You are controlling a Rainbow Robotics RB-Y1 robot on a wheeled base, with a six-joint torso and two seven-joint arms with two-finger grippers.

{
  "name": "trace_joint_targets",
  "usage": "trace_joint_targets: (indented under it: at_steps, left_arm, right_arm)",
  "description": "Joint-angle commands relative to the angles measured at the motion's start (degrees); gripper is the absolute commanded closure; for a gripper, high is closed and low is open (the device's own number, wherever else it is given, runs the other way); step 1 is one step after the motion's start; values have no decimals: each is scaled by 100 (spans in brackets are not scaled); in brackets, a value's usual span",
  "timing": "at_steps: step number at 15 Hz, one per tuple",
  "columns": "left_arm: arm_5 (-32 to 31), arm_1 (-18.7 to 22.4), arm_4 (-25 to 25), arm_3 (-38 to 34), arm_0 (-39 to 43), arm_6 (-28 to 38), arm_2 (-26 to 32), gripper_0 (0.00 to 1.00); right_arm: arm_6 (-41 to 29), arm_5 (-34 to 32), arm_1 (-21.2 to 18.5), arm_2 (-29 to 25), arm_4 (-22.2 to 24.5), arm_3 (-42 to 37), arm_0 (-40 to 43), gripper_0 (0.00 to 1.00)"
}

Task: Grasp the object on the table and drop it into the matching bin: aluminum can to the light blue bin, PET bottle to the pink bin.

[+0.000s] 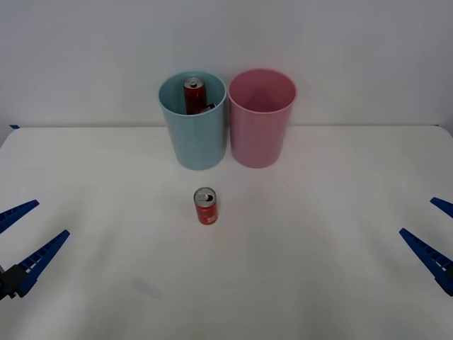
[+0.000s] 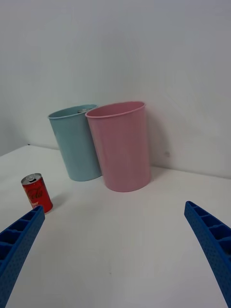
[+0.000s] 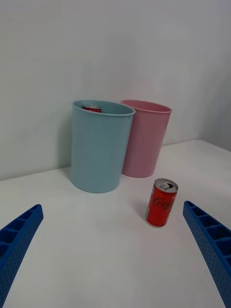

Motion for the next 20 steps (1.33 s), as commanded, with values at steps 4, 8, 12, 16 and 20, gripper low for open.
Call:
trace_joint_targets:
  at_steps: [4, 8, 12, 16, 20]
  left_arm:
    - [0, 0, 0, 0, 0, 0, 0, 0]
    - [0, 0, 0, 0, 0, 0, 0, 0]
    - [0, 0, 0, 0, 0, 0, 0, 0]
    - [0, 0, 0, 0, 0, 0, 0, 0]
    - [0, 0, 0, 0, 0, 0, 0, 0]
  right_arm:
    - [9, 21, -188, 73, -112, -54, 13, 0]
    - [88, 21, -425, 442, -112, -19, 13, 0]
    - [220, 65, -645, 926, -51, -10, -14, 0]
    - [431, 215, -680, 1400, 134, -10, -198, 0]
    - [1055, 874, -768, 2024, 169, -10, -330, 0]
